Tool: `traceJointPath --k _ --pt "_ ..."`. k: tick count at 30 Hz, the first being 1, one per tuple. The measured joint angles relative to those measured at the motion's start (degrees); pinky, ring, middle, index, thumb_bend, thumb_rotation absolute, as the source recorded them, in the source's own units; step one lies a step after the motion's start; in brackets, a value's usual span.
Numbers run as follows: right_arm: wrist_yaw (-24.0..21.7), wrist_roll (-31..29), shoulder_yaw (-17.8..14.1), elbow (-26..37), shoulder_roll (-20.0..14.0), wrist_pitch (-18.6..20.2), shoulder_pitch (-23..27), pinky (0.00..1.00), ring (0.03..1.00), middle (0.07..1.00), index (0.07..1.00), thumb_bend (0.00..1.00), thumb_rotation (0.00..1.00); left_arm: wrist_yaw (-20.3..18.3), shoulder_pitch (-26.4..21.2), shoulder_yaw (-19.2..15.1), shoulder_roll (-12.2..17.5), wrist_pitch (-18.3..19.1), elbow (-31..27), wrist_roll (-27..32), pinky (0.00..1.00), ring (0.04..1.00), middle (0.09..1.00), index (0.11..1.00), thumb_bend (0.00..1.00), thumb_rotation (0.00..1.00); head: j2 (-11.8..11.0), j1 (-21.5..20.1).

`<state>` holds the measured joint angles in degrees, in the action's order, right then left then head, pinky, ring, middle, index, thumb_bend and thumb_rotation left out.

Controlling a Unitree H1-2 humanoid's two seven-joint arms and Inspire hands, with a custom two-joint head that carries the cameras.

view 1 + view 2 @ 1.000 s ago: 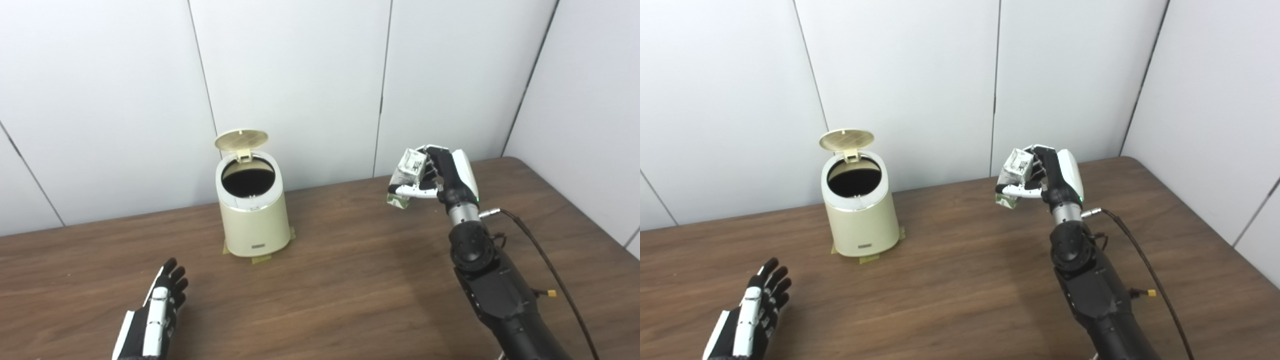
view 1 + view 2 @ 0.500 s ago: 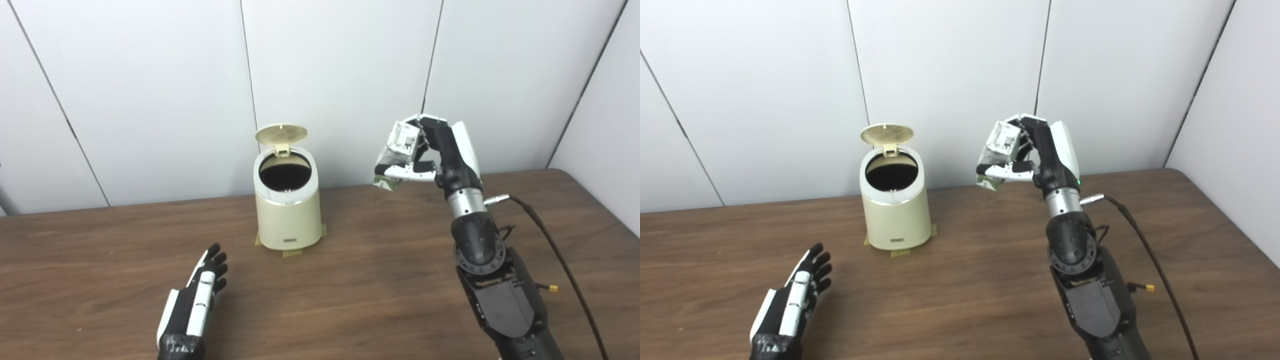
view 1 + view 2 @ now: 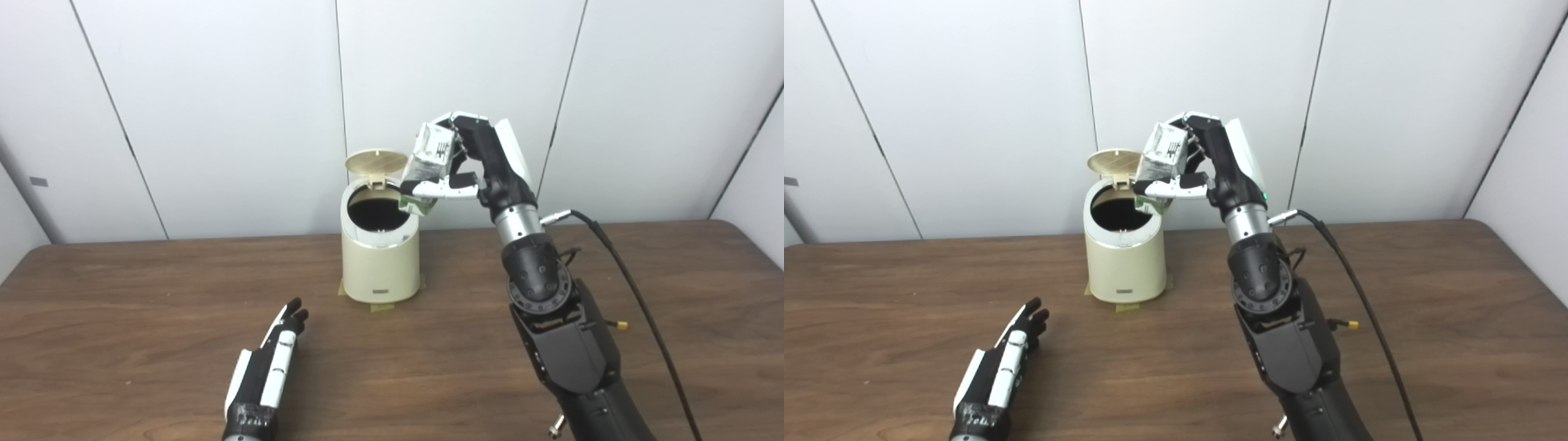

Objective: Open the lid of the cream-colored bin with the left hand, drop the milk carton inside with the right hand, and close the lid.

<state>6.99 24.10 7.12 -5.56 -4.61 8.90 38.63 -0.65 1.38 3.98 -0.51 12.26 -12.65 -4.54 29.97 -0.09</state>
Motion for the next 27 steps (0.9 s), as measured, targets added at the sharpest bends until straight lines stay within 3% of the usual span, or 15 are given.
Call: traceJointPath --k 14,27 --pt "4.11 -0.8 0.02 -15.31 3.82 -5.37 4.71 0.32 0.382 0.508 0.505 0.52 0.0 0.92 0.07 0.51 -1.19 -0.88 0.5 -0.64 1.0 0.951 0.933 0.955 0.49 0.98 -0.35 1.49" --pt "8.67 -0.7 -0.21 -22.3 4.89 -7.37 6.53 0.3 0.402 0.511 0.515 0.5 0.0 1.3 0.27 0.81 -2.32 -1.46 0.78 -0.59 0.97 0.94 0.921 0.945 0.52 0.95 -0.18 2.46"
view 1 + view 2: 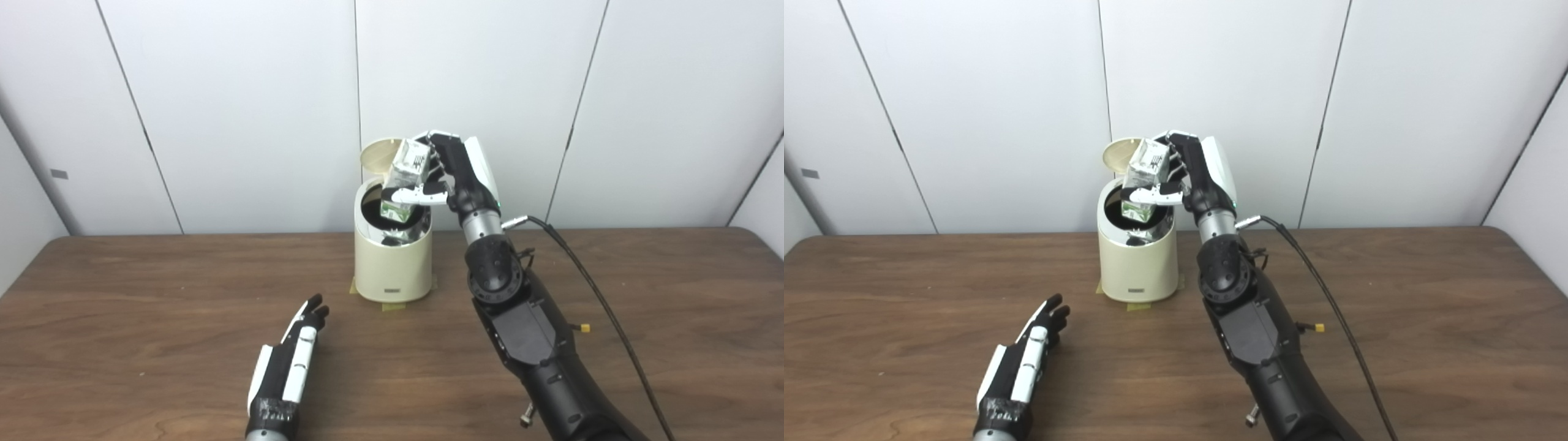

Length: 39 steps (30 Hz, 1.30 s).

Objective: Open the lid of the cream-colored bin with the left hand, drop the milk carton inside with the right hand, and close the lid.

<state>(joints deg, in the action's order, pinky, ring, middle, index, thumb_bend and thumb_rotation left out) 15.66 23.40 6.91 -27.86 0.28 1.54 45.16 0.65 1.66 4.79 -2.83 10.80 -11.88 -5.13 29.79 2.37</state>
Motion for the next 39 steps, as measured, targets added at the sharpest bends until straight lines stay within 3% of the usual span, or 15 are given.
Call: traceJointPath --k 14,16,17,20,21,22,23,25,28,33,39 --pt "1.45 0.73 1.12 -1.35 -0.37 -3.66 0.11 0.3 0.413 0.523 0.513 0.5 0.0 0.16 0.47 0.16 -0.99 0.02 -0.79 0.1 0.97 0.941 0.929 0.955 0.52 0.93 0.88 0.26" --pt "1.24 0.93 1.75 -1.32 -0.8 -4.33 0.11 0.38 0.419 0.531 0.506 0.51 0.0 0.12 0.56 0.16 -0.97 0.02 -1.2 0.12 0.97 0.945 0.928 0.956 0.51 0.94 0.88 0.26" --pt "0.72 1.22 2.18 -1.29 -1.18 -4.29 0.09 0.45 0.495 0.523 0.487 0.52 0.0 0.11 0.56 0.15 -0.97 0.01 -1.28 0.13 0.96 0.94 0.925 0.954 0.51 0.93 0.97 0.35" --pt "-1.34 2.23 3.6 -1.04 -2.41 -4.1 -0.13 0.53 0.602 0.633 0.493 0.52 0.12 0.11 0.6 0.1 -0.97 0.0 -1.28 0.23 0.95 0.936 0.922 0.949 0.52 0.91 1.05 0.44" --pt "-1.8 2.23 3.65 -0.84 -2.57 -4.03 -0.15 0.57 0.635 0.655 0.561 0.72 0.12 0.11 0.61 0.04 -0.98 0.0 -1.28 0.49 0.95 0.934 0.922 0.948 0.51 0.9 1.23 0.53" --pt "-2.35 2.25 3.73 -0.6 -2.72 -3.62 -0.14 0.62 0.671 0.68 0.605 0.83 0.13 0.08 0.64 -0.03 -1.02 -0.03 -1.28 0.79 0.95 0.935 0.924 0.948 0.51 0.9 1.23 0.53" --pt "-2.93 2.32 3.9 -0.19 -2.86 -2.72 -0.14 0.67 0.705 0.7 0.636 0.9 0.15 0.01 0.67 -0.08 -1.06 -0.16 -1.28 1.04 0.95 0.936 0.925 0.946 0.51 0.9 1.23 0.53" --pt "-4.12 2.66 4.23 0.27 -3.0 -1.05 -0.15 0.7 0.733 0.717 0.654 0.94 0.15 -0.23 0.7 -0.13 -1.12 -0.28 -1.28 1.46 0.95 0.931 0.922 0.941 0.51 0.89 1.32 0.61" --pt "-4.61 3.39 4.81 0.88 -2.98 0.38 -0.35 0.72 0.754 0.734 0.661 0.94 0.17 -0.35 0.93 -0.13 -1.29 -0.24 -1.44 2.11 0.95 0.932 0.922 0.938 0.49 0.88 1.49 0.35" --pt "-4.97 3.51 4.87 1.37 -3.0 0.55 -0.7 0.72 0.755 0.724 0.664 0.88 0.29 -0.29 1.11 -0.25 -1.66 -0.13 -2.5 2.26 0.94 0.929 0.921 0.941 0.44 0.93 1.76 0.26" --pt "-5.32 3.51 4.87 1.63 -2.99 0.74 -0.88 0.71 0.748 0.724 0.667 0.87 0.3 0.1 1.24 -0.54 -1.8 -0.21 -2.55 2.45 0.94 0.922 0.922 0.94 0.42 0.98 2.02 0.26"
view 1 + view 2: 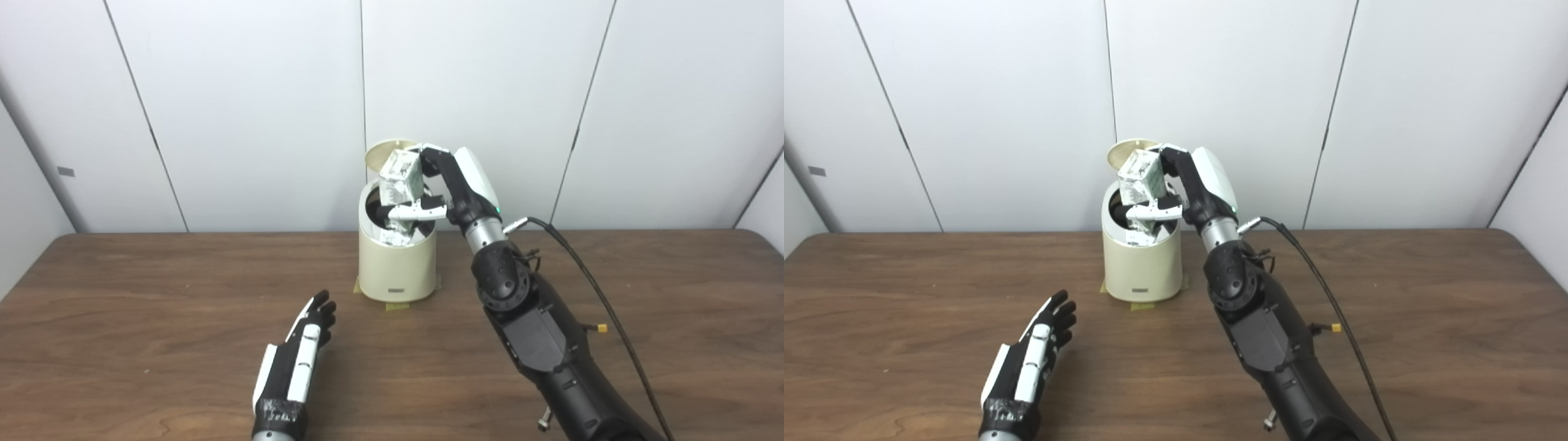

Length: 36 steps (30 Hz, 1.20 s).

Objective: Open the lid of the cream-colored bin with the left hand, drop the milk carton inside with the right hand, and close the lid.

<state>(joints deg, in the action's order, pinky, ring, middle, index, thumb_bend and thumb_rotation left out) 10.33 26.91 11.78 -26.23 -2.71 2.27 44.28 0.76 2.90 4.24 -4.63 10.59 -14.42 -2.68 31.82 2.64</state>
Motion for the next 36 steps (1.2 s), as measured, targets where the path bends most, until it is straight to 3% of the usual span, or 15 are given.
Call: traceJointPath --k 13,17,18,21,36 --pt "-1.29 0.04 0.06 0.57 0.05 0.44 -0.22 0.69 0.724 0.698 0.632 0.85 0.26 0.46 0.13 0.06 0.02 -0.07 -0.72 0.17 0.94 0.921 0.919 0.941 0.44 0.93 0.18 -0.09" --pt "-1.01 -1.27 -0.83 0.57 0.43 -0.04 -0.25 0.53 0.583 0.606 0.606 0.79 0.09 0.53 0.17 0.1 0.02 -0.07 -0.72 0.21 0.95 0.925 0.918 0.943 0.47 0.94 0.18 -0.35" --pt "-0.92 -1.79 -1.25 0.56 0.65 -0.32 -0.25 0.48 0.529 0.521 0.561 0.64 0.04 0.56 0.18 0.09 0.02 -0.07 -0.72 0.23 0.95 0.926 0.918 0.944 0.47 0.94 0.18 -0.35" --pt "0.42 -2.96 -2.02 0.51 1.55 -1.39 -0.57 0.44 0.43 0.484 0.546 0.53 0.0 0.59 0.22 0.11 0.02 -0.07 -0.72 0.27 0.95 0.925 0.917 0.943 0.47 0.94 0.18 -0.35" --pt "1.59 -3.64 -2.2 0.83 1.75 -3.02 -1.63 0.41 0.421 0.471 0.541 0.52 0.0 0.51 0.22 0.18 0.09 -0.08 -0.68 0.63 0.95 0.922 0.915 0.94 0.48 0.94 0.26 -0.79"
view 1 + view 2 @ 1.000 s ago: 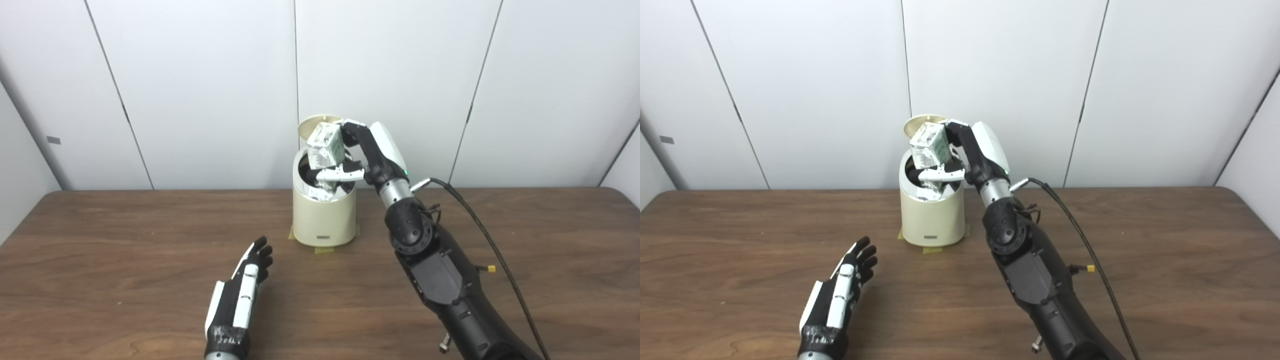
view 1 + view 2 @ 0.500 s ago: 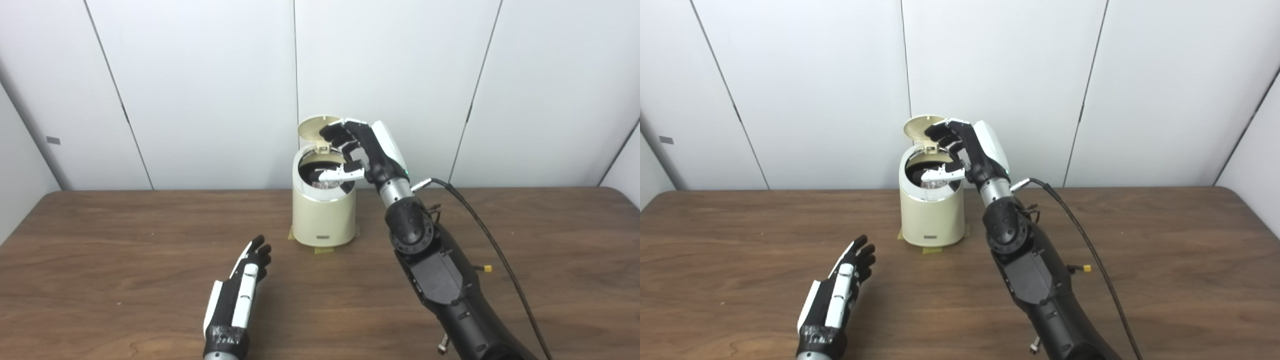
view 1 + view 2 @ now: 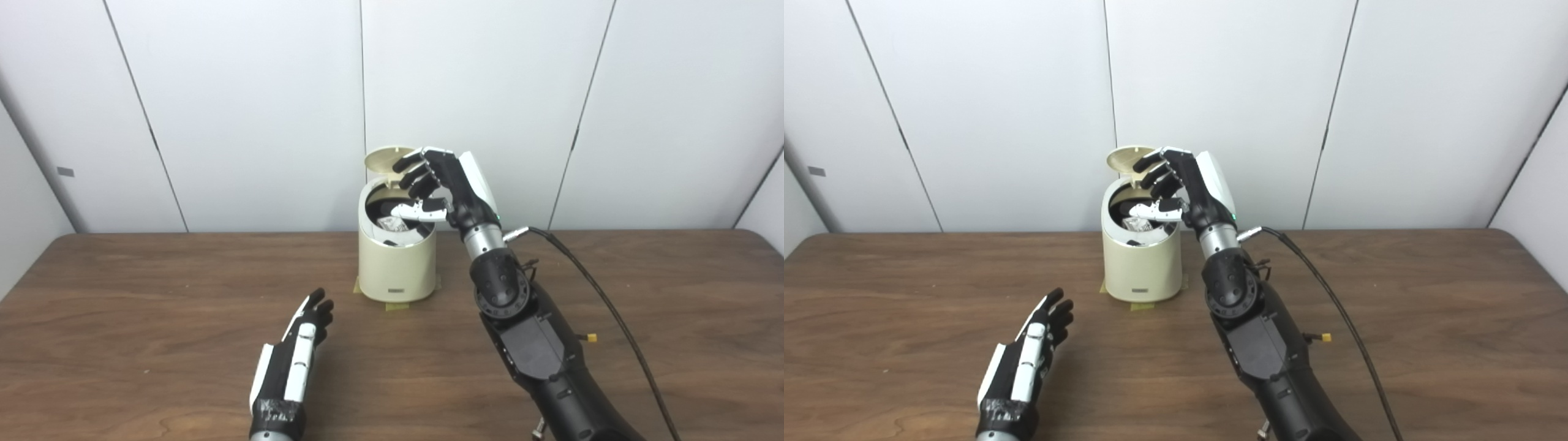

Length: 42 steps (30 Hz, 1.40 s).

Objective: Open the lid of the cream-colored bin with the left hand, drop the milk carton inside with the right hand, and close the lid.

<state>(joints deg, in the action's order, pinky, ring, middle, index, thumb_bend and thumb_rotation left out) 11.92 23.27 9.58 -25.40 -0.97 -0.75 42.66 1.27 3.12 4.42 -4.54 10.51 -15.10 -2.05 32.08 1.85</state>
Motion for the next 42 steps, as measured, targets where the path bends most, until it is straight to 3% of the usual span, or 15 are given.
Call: traceJointPath --k 8,14,18,23,24,26,29,30,32,34,38,42 --pt "0.54 -0.34 -1.85 5.73 -0.06 0.54 -3.24 0.39 0.431 0.488 0.491 0.52 0.0 -0.05 -0.2 -0.93 0.51 0.0 0.88 0.26 0.94 0.919 0.913 0.937 0.46 0.88 -0.26 0.18" --pt "-0.49 -4.4 -5.87 10.88 0.19 5.94 -6.53 0.36 0.413 0.488 0.506 0.52 0.0 0.03 -2.69 -4.44 1.39 2.37 1.03 3.96 0.93 0.932 0.939 0.954 0.43 0.88 -0.61 0.7" --pt "-2.43 -8.35 -8.46 16.59 0.86 11.51 -8.8 0.37 0.395 0.48 0.542 0.51 0.0 0.22 -10.09 -7.98 3.78 5.18 3.51 5.58 0.9 0.923 0.933 0.941 0.42 0.91 -0.88 0.09" --pt "-5.44 -16.58 -12.52 22.75 2.68 17.07 -12.67 0.43 0.43 0.502 0.526 0.51 0.0 -0.21 -22.6 -9.92 9.92 6.53 8.63 5.92 0.91 0.92 0.917 0.935 0.46 0.9 -1.14 -0.09" --pt "-5.84 -18.27 -13.44 23.8 3.09 18.22 -13.53 0.46 0.51 0.499 0.507 0.51 0.0 -0.4 -24.52 -10.13 10.74 6.75 9.73 6.02 0.92 0.916 0.91 0.929 0.47 0.89 -1.14 -0.09" --pt "-6.8 -20.63 -14.21 25.95 3.2 20.34 -15.26 0.55 0.62 0.644 0.5 0.5 0.12 -0.9 -27.83 -10.55 11.98 7.2 11.9 6.32 0.92 0.912 0.903 0.915 0.48 0.87 -1.23 0.17" --pt "-9.14 -23.93 -14.69 30.47 2.18 23.72 -18.68 0.65 0.744 0.778 0.499 0.49 0.16 -1.79 -32.5 -10.82 12.81 8.2 16.53 7.04 0.91 0.897 0.889 0.893 0.49 0.84 -0.71 0.35" --pt "-9.72 -24.75 -14.77 32.22 1.86 24.97 -19.93 0.68 0.782 0.819 0.678 0.44 0.3 -2.06 -34.22 -10.7 13.11 8.96 18.27 7.08 0.9 0.889 0.88 0.884 0.5 0.83 -0.62 0.53" --pt "-9.96 -25.14 -14.69 34.14 1.5 26.28 -22.28 0.69 0.81 0.849 0.783 0.44 0.4 -3.02 -36.83 -10.02 13.88 9.99 20.38 7.06 0.89 0.88 0.87 0.872 0.49 0.85 -0.44 0.53" --pt "-9.89 -25.1 -14.56 35.26 1.23 27.12 -24.43 0.73 0.837 0.871 0.824 0.44 0.47 -4.69 -39.56 -8.74 14.69 10.97 22.12 7.04 0.9 0.89 0.882 0.876 0.49 0.86 -0.18 0.96" --pt "-10.2 -25.19 -14.25 35.98 0.73 26.7 -28.48 0.8 0.89 0.906 0.863 0.51 0.65 -7.74 -44.19 -6.19 14.97 11.07 26.29 6.77 0.89 0.899 0.9 0.894 0.48 0.87 -0.53 1.14" --pt "-11.09 -25.28 -13.86 36.9 -0.28 24.51 -31.51 0.85 0.903 0.91 0.875 0.59 0.8 -10.18 -45.96 -3.52 15.24 10.85 29.65 5.75 0.9 0.91 0.909 0.911 0.5 0.92 -0.79 1.32"
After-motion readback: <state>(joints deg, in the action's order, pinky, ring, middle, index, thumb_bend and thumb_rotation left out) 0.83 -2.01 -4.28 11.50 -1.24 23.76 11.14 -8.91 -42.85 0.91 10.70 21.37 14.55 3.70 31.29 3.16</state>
